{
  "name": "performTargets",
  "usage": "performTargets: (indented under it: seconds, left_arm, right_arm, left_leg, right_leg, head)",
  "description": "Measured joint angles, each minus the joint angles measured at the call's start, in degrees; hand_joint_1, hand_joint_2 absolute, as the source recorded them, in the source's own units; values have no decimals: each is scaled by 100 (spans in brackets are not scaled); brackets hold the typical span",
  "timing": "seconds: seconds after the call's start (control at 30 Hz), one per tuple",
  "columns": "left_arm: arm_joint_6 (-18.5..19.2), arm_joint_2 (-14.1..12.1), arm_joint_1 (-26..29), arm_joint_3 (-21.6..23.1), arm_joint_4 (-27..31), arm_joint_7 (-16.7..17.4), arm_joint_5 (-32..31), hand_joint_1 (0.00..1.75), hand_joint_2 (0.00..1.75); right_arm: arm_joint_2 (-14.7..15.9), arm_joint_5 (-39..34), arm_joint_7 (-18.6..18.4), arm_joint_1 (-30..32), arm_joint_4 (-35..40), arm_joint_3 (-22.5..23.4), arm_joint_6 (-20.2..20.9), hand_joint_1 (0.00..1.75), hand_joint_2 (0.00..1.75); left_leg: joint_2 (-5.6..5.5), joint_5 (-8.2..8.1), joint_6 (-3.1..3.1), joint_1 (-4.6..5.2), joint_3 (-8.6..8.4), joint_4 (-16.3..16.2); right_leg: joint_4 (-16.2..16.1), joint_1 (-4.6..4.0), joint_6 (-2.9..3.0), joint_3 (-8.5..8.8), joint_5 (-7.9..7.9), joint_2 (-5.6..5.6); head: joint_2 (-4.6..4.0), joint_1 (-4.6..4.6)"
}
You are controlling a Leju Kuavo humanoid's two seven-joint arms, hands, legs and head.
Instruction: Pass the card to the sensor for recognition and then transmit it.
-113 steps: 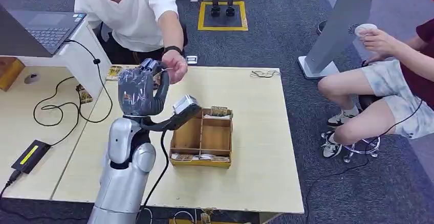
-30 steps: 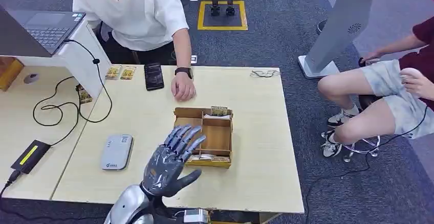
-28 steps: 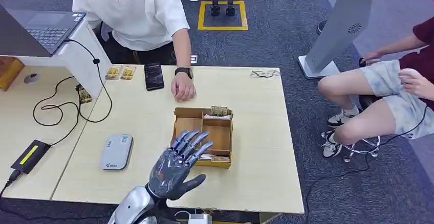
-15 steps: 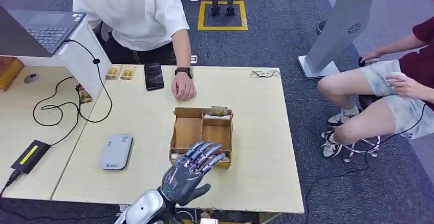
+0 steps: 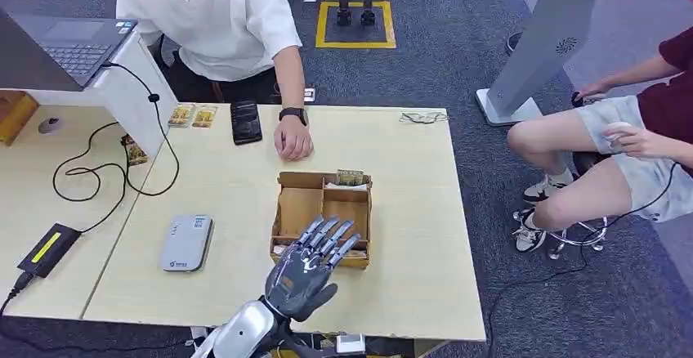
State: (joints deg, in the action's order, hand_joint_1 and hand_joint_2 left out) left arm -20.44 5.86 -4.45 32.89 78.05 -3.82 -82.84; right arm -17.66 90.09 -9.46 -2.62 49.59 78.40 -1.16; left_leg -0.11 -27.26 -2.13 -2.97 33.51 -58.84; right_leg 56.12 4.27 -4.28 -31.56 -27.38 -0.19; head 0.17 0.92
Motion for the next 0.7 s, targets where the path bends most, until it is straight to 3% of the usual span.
performTargets:
  seconds: [0.13, 0.33, 0.57, 0.7]
  left_arm:
    - [78, 57, -25, -28, -63, 340, -384, 0, 175]
    - [291, 103, -167, -76, -146, 1049, -432, 0, 175]
    - [479, 66, -269, -98, -153, 1565, -435, 0, 175]
    - [520, 15, -329, -107, -157, 1831, -435, 0, 175]
  right_arm:
    - [-31, 0, -20, -1, 44, 0, 4, 0, 0]
    - [-74, 0, -87, -5, 98, 0, 7, 0, 0]
    - [-109, -9, -142, -12, 160, 0, 7, 0, 0]
    - [-109, -22, 28, -8, 131, 0, 15, 0, 0]
  left_leg:
    - [0, 0, 0, 0, 0, 0]
    - [0, 0, 0, 0, 0, 0]
    - [-1, 0, 0, 0, 1, 0]
    - [-1, 0, 0, 0, 1, 0]
  right_leg:
    - [0, 0, 0, 0, 0, 0]
    - [0, 0, 0, 1, 0, 0]
    - [0, 0, 0, 1, 0, 0]
    - [0, 0, 0, 0, 0, 0]
  head:
    - [0, 2]
    - [0, 2]
    - [0, 0]
    - [0, 0]
